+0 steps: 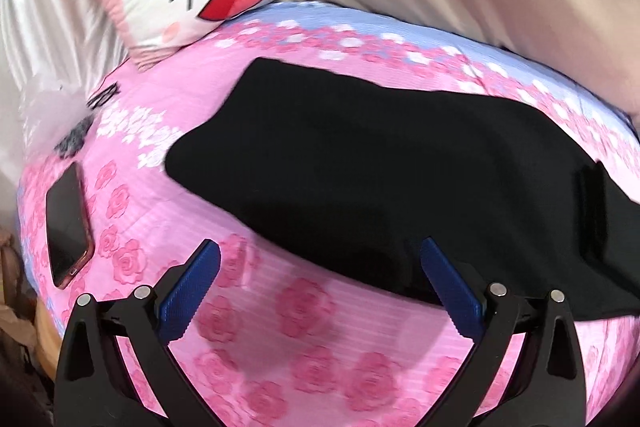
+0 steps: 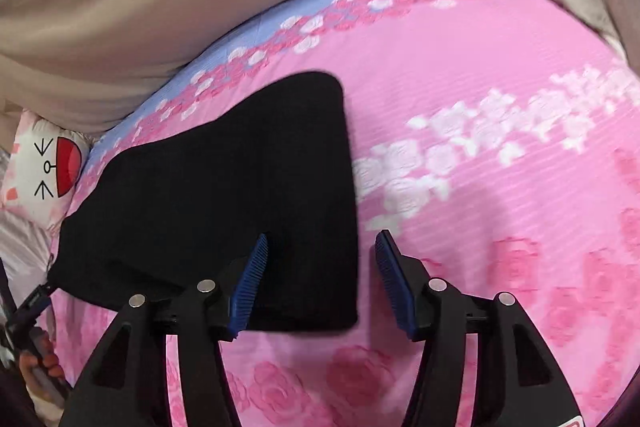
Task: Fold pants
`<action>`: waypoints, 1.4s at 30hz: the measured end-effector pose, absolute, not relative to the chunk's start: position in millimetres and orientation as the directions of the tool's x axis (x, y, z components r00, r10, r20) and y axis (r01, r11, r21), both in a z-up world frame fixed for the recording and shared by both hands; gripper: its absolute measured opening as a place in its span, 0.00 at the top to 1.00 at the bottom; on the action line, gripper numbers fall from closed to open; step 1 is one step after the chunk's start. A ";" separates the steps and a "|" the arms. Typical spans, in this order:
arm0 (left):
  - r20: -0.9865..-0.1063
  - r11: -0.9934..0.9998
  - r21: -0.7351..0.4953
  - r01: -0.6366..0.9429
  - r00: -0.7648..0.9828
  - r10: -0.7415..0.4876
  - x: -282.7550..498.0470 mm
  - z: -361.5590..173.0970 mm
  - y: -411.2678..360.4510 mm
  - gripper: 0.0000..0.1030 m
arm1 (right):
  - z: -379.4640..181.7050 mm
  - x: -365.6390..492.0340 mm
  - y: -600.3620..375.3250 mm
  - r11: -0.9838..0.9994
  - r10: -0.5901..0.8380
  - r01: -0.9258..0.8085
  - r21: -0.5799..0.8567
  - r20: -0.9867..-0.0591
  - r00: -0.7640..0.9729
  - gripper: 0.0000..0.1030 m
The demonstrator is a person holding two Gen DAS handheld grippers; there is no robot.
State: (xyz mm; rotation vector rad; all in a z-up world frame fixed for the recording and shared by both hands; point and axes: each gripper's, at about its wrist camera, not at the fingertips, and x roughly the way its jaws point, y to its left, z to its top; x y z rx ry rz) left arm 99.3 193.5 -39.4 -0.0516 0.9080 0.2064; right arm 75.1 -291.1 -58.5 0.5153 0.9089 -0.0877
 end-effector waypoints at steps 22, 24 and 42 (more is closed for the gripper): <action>-0.849 0.849 -0.213 -0.484 0.522 0.085 138.3 -66.6 287.2 0.05 | -40.4 59.6 -270.6 0.946 -0.025 0.264 0.191 -0.765 0.643 0.57; -0.838 0.846 -0.239 -0.477 0.542 0.068 149.9 -67.7 291.6 0.05 | -36.2 52.5 -274.4 0.941 -0.036 0.276 0.198 -0.751 0.659 0.52; -0.581 0.989 -0.147 -0.011 0.810 -0.077 144.7 51.4 124.8 0.83 | -23.7 34.9 -296.4 0.901 -0.051 0.341 0.268 -0.715 0.697 0.38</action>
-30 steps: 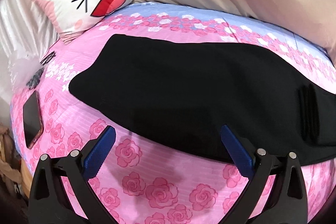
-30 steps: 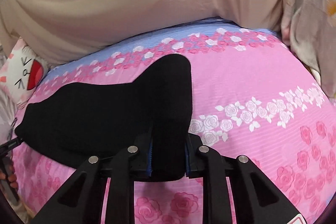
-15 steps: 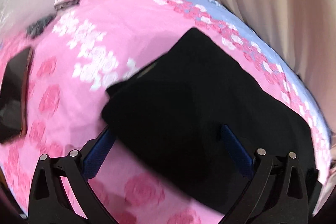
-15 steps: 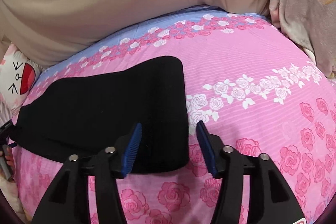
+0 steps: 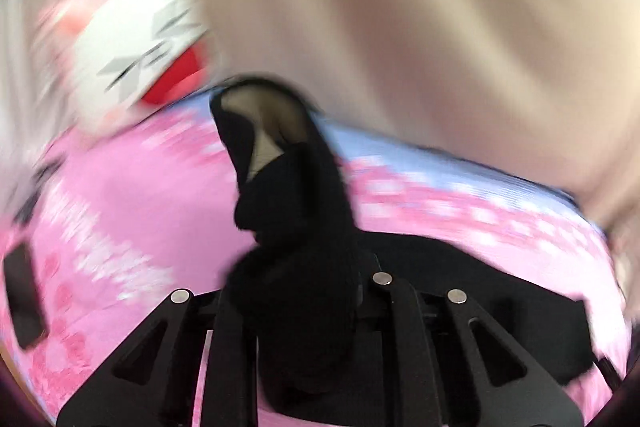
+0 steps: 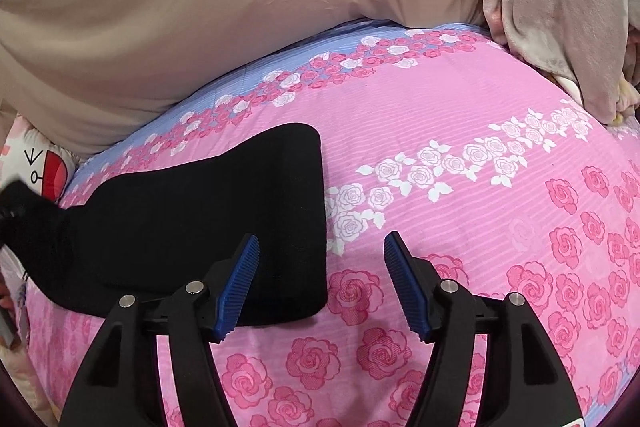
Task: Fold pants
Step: 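Grasp the pants end with the left tool and fold it toward the right tool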
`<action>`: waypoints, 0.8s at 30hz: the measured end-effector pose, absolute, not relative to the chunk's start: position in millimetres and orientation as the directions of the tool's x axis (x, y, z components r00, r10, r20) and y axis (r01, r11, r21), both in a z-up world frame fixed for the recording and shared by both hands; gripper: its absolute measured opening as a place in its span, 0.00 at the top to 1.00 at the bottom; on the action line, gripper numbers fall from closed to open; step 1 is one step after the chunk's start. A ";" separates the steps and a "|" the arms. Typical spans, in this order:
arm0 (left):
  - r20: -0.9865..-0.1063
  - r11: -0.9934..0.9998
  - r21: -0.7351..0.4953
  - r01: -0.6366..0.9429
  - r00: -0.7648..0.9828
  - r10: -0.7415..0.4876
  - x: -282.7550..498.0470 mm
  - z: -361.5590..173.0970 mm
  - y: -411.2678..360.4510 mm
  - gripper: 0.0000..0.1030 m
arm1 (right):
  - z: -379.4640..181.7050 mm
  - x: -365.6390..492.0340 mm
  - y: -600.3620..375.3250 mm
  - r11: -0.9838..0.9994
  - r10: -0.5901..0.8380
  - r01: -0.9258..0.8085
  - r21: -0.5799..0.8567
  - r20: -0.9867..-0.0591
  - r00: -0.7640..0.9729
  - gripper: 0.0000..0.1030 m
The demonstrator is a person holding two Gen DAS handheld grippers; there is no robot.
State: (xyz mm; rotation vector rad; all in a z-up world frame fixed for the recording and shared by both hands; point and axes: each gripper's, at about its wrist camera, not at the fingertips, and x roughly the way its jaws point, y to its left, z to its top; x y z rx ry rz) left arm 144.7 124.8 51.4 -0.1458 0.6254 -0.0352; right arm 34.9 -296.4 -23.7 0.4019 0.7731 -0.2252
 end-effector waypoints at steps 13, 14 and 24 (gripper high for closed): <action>-0.768 0.933 -0.009 0.361 0.594 -0.237 104.3 -11.1 -92.0 0.36 | -19.2 15.4 -311.2 0.901 -0.050 0.335 0.277 -0.699 0.713 0.33; -0.760 0.938 -0.007 0.347 0.608 -0.231 103.2 -6.1 -86.5 0.27 | -19.9 15.3 -313.3 0.899 -0.051 0.337 0.279 -0.698 0.715 0.32; -0.722 0.948 0.026 0.316 0.663 -0.200 88.6 30.5 -64.4 0.05 | 0.5 37.6 -294.4 0.929 0.051 0.208 0.305 -0.665 0.745 0.30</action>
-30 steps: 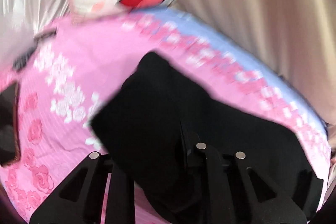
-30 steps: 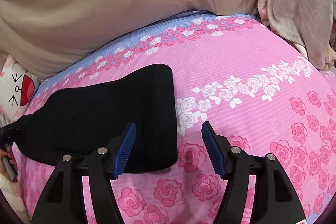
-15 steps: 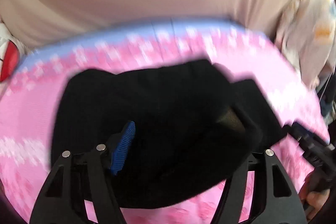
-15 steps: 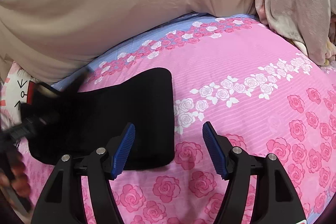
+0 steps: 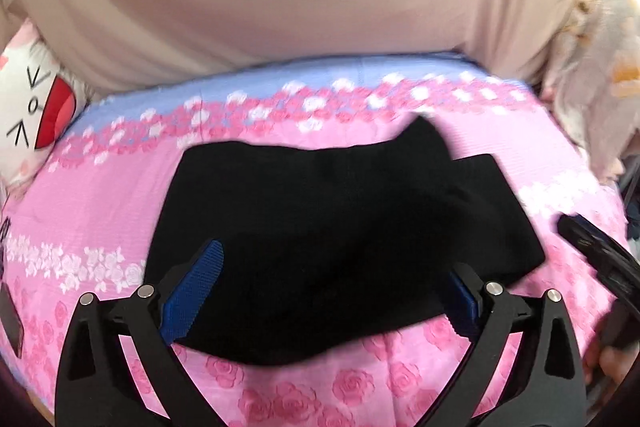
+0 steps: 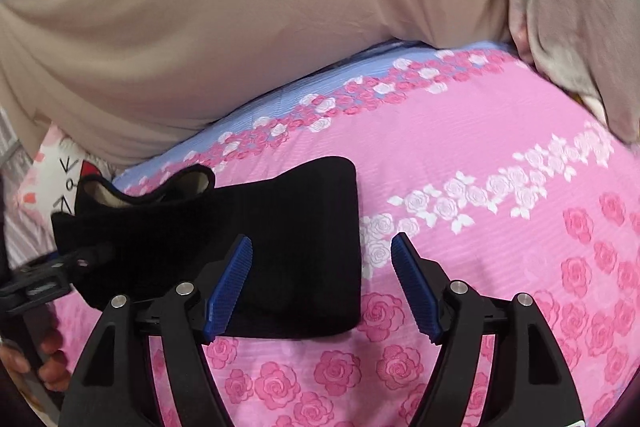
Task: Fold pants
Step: 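Grasp the pants end with the left tool and fold it toward the right tool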
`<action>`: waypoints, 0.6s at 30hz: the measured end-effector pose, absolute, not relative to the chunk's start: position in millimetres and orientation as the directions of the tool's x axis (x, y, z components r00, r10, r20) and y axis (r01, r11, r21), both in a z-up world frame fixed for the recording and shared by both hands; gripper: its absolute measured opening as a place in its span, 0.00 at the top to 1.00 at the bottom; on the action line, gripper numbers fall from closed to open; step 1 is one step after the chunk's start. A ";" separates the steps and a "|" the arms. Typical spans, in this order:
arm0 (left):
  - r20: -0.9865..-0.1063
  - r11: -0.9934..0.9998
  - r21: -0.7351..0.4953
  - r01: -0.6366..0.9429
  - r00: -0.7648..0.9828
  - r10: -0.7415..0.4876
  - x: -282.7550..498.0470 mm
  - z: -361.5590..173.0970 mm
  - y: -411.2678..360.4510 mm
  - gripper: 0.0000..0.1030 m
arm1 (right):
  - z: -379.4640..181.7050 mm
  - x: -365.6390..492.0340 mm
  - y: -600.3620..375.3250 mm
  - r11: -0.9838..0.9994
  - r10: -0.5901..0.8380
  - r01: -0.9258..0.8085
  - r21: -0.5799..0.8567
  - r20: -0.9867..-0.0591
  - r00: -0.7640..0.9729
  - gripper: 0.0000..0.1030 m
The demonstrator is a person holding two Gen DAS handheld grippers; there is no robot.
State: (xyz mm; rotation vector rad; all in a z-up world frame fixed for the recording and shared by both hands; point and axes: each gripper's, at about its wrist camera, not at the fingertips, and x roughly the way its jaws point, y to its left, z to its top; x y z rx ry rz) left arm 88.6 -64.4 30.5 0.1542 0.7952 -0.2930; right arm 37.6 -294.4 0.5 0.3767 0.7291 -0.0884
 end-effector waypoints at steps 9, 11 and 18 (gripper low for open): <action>-0.730 0.931 0.030 0.364 0.644 -0.228 71.4 12.2 -55.4 0.05 | -13.3 44.3 -275.9 0.918 0.158 0.153 0.366 -0.692 0.704 0.29; -0.723 0.949 0.042 0.312 0.666 -0.186 73.4 14.1 -37.1 0.05 | -15.7 50.6 -268.6 0.905 0.222 0.116 0.409 -0.688 0.691 0.29; -0.724 0.997 0.007 0.072 0.689 -0.045 93.4 15.5 48.7 0.05 | -33.0 106.7 -211.6 0.895 0.360 -0.005 0.446 -0.715 0.600 0.29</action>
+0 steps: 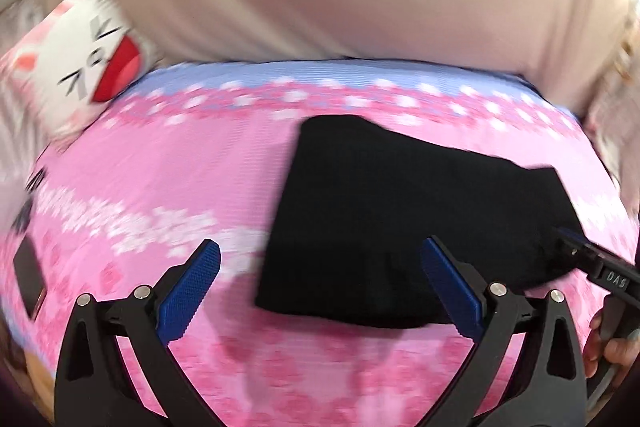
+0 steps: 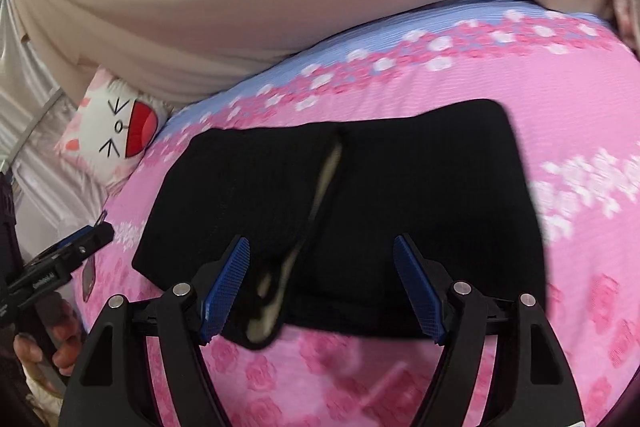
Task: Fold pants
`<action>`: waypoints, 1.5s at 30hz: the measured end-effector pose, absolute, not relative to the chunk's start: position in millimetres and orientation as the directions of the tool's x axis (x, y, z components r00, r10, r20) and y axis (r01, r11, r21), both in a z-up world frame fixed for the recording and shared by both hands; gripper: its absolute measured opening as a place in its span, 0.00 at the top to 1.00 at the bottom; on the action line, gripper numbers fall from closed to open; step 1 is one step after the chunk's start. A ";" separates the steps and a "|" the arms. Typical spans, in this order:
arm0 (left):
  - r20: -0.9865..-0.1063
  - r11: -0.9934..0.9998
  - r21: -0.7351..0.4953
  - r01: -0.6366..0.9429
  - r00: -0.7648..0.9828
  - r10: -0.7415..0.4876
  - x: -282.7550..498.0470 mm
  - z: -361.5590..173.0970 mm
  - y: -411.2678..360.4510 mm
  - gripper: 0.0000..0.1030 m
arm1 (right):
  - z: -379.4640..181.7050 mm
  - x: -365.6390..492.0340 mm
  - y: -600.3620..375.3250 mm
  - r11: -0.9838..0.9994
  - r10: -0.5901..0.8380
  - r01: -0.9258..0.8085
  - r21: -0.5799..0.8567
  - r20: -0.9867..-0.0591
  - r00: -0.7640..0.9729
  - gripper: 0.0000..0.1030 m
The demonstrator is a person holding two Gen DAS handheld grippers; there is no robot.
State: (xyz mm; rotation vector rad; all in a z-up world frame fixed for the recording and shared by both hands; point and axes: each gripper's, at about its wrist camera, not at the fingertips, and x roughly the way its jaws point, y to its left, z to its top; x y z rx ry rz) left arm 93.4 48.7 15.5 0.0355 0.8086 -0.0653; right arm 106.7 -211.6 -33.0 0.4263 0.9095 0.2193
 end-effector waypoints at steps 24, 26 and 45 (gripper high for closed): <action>-0.748 0.998 0.036 0.052 0.664 -0.007 108.3 -4.8 68.9 0.05 | -39.4 95.7 -265.6 0.836 0.377 0.099 0.539 -0.697 0.610 0.42; -0.750 0.997 0.039 0.062 0.661 -0.012 110.0 -4.6 63.5 0.05 | -42.2 94.3 -256.9 0.847 0.374 0.081 0.525 -0.698 0.611 0.42; -0.836 0.990 0.046 0.136 0.547 -0.037 121.9 -51.9 41.2 0.04 | -2.3 113.0 -209.9 0.862 0.431 -0.053 0.505 -0.673 0.601 0.91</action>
